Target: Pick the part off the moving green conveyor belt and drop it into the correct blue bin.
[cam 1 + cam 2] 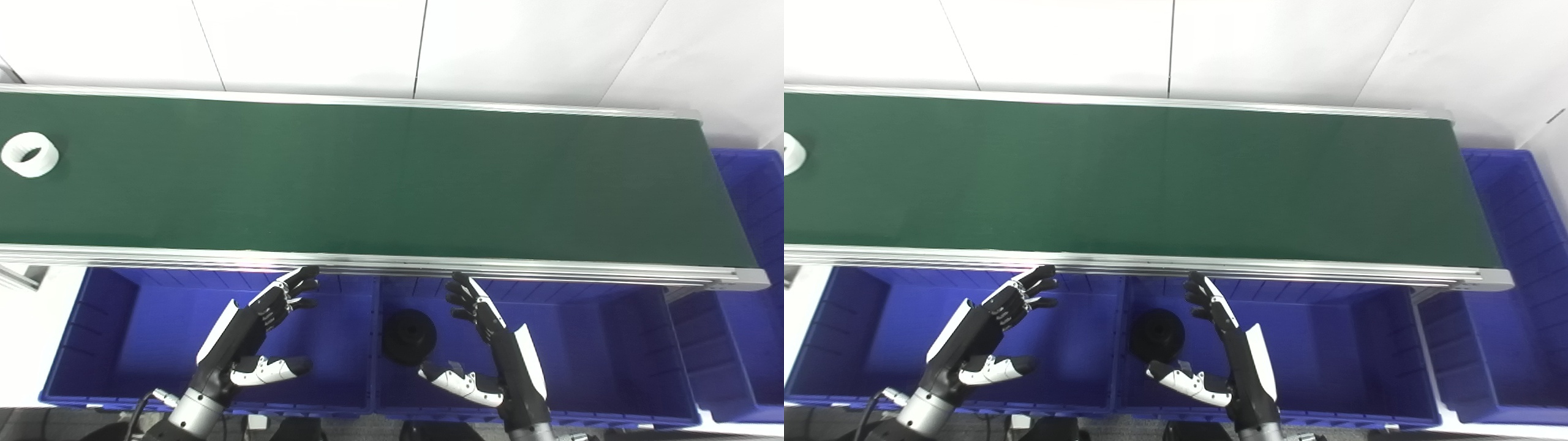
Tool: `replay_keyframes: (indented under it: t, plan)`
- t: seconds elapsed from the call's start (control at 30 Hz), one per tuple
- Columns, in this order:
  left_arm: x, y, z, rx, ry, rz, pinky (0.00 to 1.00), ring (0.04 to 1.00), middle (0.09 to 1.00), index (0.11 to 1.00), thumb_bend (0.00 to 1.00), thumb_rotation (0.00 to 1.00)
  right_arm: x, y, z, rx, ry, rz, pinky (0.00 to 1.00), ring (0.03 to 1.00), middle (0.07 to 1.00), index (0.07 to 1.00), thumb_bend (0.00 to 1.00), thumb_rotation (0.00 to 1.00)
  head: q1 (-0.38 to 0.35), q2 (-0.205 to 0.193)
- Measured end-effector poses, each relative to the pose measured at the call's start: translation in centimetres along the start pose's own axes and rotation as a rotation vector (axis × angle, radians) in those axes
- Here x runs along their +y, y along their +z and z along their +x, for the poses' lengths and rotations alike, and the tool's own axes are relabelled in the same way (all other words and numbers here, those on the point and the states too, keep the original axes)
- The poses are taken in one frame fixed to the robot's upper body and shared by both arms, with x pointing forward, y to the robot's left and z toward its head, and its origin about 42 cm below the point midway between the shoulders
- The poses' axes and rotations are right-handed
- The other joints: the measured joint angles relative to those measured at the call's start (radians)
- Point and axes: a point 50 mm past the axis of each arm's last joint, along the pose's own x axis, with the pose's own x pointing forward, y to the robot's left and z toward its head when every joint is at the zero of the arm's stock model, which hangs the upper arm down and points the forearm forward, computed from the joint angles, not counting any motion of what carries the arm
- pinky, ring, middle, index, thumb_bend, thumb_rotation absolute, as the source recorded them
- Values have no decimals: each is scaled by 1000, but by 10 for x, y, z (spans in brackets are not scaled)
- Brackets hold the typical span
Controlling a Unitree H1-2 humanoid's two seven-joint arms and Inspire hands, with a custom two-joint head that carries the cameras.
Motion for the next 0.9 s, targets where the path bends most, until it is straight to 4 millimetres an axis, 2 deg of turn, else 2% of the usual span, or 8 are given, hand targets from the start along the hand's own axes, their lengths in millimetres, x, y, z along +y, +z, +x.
replay_keyframes:
  t: [0.9]
  plan:
    - [1, 0, 0, 4, -1, 9, 792, 889, 918, 867, 830, 488, 1, 0, 0, 1, 7, 3, 779, 838, 865, 913, 855, 455, 5, -3]
